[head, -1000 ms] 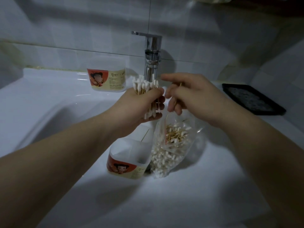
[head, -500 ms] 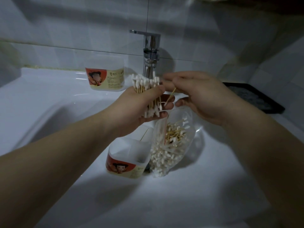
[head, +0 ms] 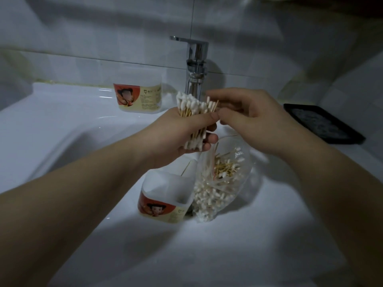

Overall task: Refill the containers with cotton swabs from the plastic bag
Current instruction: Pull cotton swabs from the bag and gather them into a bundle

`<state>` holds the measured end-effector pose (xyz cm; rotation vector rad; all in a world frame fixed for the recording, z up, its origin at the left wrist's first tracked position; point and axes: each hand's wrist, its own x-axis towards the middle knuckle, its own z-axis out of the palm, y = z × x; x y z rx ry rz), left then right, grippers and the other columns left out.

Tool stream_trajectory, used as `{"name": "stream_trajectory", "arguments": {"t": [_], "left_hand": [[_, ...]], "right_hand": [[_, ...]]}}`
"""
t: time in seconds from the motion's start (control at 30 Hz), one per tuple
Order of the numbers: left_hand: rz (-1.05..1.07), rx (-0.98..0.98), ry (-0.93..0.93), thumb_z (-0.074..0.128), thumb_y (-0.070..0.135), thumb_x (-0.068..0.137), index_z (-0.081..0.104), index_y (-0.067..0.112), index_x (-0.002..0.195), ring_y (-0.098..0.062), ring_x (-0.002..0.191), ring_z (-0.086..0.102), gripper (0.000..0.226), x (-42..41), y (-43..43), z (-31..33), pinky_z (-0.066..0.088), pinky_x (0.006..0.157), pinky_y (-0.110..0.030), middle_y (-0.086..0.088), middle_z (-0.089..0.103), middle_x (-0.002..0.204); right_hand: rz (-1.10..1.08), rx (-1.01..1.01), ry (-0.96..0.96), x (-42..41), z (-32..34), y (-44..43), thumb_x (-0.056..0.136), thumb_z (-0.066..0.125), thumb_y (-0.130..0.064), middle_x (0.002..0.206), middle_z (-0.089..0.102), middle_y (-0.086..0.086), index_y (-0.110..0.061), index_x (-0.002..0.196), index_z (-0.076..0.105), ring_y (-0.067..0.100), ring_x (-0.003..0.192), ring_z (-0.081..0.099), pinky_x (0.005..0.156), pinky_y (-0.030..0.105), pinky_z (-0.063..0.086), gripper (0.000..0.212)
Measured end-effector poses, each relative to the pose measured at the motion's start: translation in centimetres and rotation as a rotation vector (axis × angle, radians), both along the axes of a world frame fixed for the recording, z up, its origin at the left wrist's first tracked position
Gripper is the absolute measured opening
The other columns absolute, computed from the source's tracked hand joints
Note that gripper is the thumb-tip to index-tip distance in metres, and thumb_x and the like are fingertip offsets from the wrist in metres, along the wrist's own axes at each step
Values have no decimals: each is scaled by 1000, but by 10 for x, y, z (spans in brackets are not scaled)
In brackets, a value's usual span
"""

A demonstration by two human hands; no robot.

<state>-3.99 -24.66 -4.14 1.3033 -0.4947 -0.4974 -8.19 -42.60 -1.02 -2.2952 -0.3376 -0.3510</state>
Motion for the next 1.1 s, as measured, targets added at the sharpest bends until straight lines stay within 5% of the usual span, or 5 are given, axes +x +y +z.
{"name": "stream_trajectory", "arguments": {"t": [0.37,0.47,0.63,1.0,1.1], "left_hand": [[-36,-84,142,53,14,104,68,4,113,-19,78,67,20,-1,2,2,58,64,-28,-9,67,88],[-55,-78,197,51,17,104,62,0,130,-23,92,69,32,-2,0,2,59,65,-29,-17,67,110],[-110,-77,271,51,17,103,65,13,99,-13,79,72,15,-2,0,5,57,60,-24,0,67,82],[-65,-28,234,55,18,103,65,16,84,-7,61,63,22,-6,-2,6,52,55,-22,3,61,70],[61,-49,256,61,16,100,61,14,89,-9,54,56,11,-5,-3,5,54,59,-26,1,59,68]], "right_hand": [[57,-389,31,-5,-4,14,59,88,-60,142,51,-20,-35,157,34,-9,119,51,100,12,45,114],[63,-392,-29,-5,-4,18,66,93,-41,123,55,-18,-28,151,44,-26,92,51,78,-6,35,99],[15,-481,-112,-5,-1,13,63,88,-56,117,68,-12,-29,136,58,6,106,61,93,28,49,83],[69,-401,-22,-10,6,9,66,84,-56,137,58,-19,-37,153,40,-3,116,57,94,22,52,99],[65,-246,-7,-12,12,-3,74,86,-41,113,65,-13,-37,126,57,5,96,67,84,35,59,59]]}}
